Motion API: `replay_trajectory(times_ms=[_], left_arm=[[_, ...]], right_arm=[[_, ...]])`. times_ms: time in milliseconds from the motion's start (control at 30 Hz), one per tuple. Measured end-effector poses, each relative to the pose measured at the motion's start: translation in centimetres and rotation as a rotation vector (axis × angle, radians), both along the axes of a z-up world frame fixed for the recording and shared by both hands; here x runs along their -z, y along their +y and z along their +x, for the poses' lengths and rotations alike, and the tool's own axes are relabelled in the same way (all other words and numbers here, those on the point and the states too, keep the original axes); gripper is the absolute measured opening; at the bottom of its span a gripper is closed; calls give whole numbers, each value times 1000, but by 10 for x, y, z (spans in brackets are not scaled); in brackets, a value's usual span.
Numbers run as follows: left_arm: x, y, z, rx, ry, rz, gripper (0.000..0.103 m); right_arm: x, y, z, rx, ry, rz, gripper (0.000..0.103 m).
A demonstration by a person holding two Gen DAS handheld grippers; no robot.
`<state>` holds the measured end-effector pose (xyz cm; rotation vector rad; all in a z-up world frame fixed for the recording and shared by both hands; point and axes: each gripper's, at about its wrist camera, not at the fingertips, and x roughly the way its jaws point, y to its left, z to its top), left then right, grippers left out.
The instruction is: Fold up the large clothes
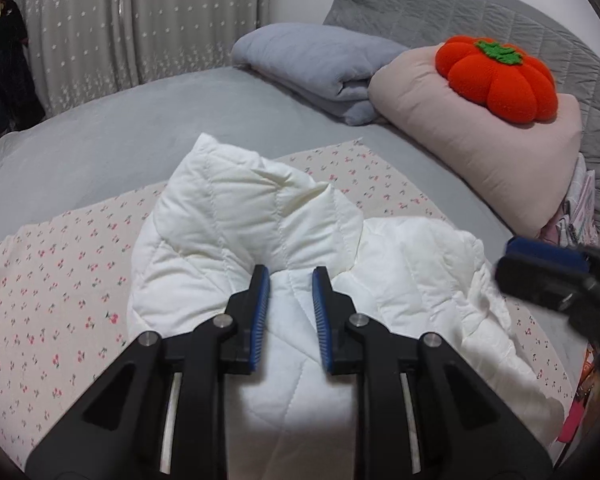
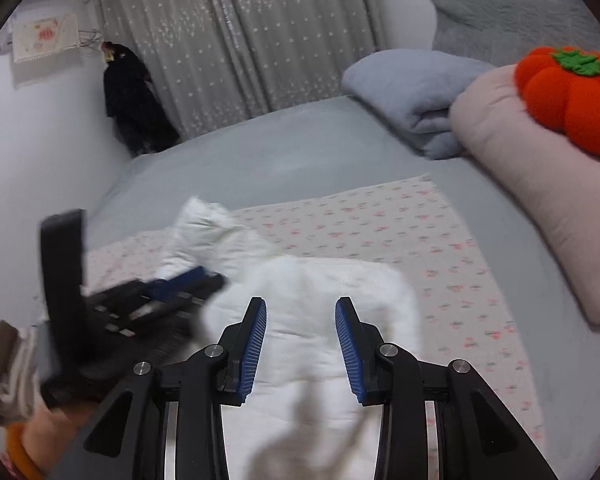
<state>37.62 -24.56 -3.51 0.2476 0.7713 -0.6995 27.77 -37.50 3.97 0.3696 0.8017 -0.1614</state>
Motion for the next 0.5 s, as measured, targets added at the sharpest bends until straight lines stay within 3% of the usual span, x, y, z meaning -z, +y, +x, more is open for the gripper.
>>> replay_trajectory(times_ms=[167,267,367,500], left_arm=[[12,9,14,-20,58,25,24],[33,8,27,-23,104,21,24],[49,5,33,-25,107,16,24],[69,3,40,-50,128,-7,24]], right_arm=[[68,-4,31,75,183,25,34],[92,-11,34,76,182,19,33],[105,-11,38,75,194,-24,33],[123,-12,40,110,188,-10,32]])
